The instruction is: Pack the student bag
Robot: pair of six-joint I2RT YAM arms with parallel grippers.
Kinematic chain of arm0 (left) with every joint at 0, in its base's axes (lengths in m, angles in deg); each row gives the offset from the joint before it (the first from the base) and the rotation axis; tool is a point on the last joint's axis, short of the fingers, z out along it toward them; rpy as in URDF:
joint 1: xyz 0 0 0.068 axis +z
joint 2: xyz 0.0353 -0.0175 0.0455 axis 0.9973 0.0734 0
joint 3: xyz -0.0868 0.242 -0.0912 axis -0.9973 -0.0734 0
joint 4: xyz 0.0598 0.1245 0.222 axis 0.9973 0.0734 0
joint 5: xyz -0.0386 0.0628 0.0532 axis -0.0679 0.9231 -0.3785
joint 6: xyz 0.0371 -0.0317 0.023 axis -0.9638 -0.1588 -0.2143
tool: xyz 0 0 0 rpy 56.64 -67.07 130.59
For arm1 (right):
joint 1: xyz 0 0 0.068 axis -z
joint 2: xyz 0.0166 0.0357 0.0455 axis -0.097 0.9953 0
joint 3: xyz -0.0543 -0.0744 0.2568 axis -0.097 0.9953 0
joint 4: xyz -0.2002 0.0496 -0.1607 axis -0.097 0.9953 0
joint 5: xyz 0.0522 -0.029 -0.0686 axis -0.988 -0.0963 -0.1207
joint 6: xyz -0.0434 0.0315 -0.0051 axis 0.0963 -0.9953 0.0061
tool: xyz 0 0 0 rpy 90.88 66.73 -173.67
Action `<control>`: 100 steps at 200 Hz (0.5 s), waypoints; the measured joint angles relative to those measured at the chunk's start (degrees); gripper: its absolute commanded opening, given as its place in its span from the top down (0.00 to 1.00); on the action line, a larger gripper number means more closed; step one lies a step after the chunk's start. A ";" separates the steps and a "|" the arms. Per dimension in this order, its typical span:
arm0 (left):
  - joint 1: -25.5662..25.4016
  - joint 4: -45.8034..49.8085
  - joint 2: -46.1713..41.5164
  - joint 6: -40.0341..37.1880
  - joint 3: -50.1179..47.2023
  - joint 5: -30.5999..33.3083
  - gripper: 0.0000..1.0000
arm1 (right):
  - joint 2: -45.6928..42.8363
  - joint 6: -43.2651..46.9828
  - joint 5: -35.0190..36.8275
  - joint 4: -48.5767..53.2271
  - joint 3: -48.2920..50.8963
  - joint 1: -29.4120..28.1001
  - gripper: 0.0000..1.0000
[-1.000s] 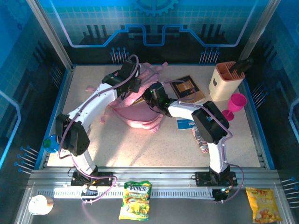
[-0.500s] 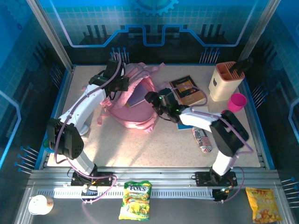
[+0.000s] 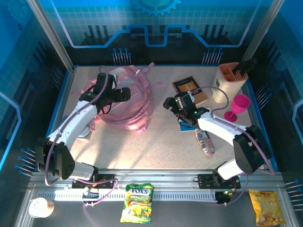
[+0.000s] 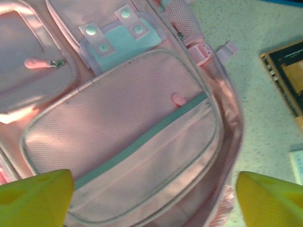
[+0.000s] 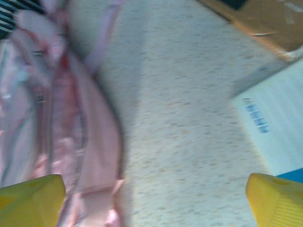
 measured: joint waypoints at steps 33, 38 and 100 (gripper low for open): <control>0.04 -2.45 -1.75 0.85 -3.63 -2.10 0.01 | 10.47 7.08 0.17 9.66 -9.07 2.58 0.00; 0.04 -2.75 -1.97 0.83 -4.02 -2.34 0.01 | 11.93 8.02 0.24 10.78 -10.64 2.64 0.00; 0.26 -4.11 -3.10 0.37 -4.72 -3.15 0.01 | 22.62 15.58 -0.04 17.59 -22.58 3.17 0.00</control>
